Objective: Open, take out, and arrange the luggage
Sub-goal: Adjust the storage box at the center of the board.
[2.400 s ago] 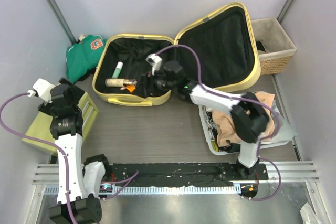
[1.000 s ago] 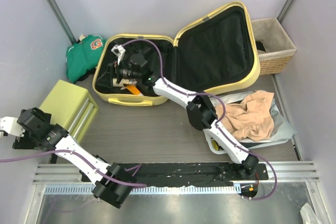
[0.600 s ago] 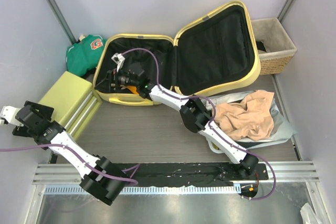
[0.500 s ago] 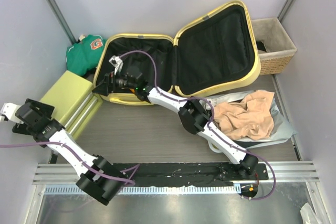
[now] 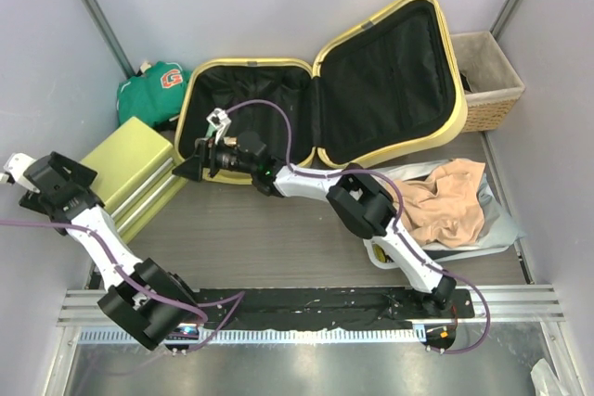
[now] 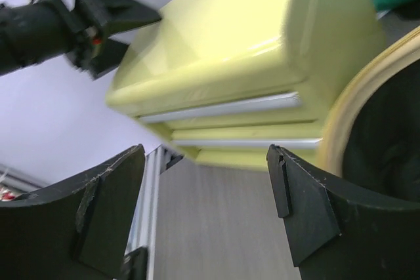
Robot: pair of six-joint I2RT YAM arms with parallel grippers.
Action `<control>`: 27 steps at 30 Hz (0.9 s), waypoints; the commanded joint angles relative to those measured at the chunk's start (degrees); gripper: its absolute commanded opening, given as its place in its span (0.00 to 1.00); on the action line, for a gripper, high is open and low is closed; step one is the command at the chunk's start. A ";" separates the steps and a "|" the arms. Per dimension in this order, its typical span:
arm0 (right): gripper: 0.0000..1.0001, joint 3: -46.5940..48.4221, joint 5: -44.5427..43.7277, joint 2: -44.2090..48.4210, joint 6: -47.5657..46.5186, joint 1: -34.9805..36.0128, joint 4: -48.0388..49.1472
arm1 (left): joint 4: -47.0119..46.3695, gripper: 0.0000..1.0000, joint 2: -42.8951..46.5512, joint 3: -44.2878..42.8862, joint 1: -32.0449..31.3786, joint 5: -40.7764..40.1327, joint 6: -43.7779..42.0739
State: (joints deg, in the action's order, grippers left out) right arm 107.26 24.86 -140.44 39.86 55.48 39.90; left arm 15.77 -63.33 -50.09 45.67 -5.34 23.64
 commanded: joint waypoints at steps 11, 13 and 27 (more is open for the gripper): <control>0.84 -16.47 -11.05 19.32 -10.49 5.87 -12.73 | 12.09 0.78 -11.02 3.50 -19.82 20.81 -3.51; 0.84 -18.13 -12.37 21.17 -11.82 5.78 -14.93 | 11.39 0.78 -11.98 3.41 -20.44 21.69 -2.64; 0.82 -27.09 -28.28 19.86 0.48 5.95 -2.92 | 11.66 0.78 -12.70 7.10 -32.57 22.39 -0.09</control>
State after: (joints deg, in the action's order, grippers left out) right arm 82.46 3.53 -121.47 37.41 61.01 28.91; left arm 1.02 -72.82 -50.96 23.55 -7.31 17.06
